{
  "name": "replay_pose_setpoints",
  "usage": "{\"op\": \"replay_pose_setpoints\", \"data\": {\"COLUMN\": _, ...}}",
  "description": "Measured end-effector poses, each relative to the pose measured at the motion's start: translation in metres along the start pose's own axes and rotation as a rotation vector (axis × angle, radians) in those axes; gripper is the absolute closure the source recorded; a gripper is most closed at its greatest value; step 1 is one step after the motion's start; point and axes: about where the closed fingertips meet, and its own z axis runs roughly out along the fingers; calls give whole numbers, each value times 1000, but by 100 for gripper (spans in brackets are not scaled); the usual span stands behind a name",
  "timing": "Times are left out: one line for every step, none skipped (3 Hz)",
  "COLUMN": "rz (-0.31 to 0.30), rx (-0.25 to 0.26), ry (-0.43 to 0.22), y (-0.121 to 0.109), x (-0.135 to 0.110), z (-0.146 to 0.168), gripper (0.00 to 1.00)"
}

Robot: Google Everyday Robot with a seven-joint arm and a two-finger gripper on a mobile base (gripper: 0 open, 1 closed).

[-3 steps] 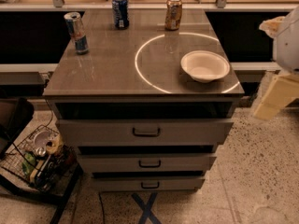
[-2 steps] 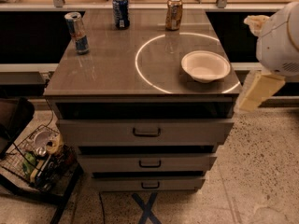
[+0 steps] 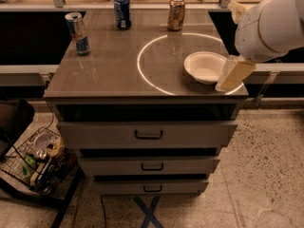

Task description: Move paper bowl near redbull can

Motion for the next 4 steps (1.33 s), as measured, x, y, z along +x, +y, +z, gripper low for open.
{"op": "replay_pose_setpoints", "data": {"rz": 0, "rx": 1, "ry": -1, "y": 0, "x": 0, "z": 0, "gripper": 0}}
{"op": "replay_pose_setpoints", "data": {"rz": -11, "rx": 17, "ry": 1, "y": -2, "x": 2, "z": 17, "gripper": 0}}
{"op": "replay_pose_setpoints", "data": {"rz": -3, "rx": 14, "ry": 19, "y": -1, "x": 15, "z": 44, "gripper": 0}}
{"op": "replay_pose_setpoints", "data": {"rz": 0, "rx": 6, "ry": 44, "y": 1, "x": 30, "z": 66, "gripper": 0}}
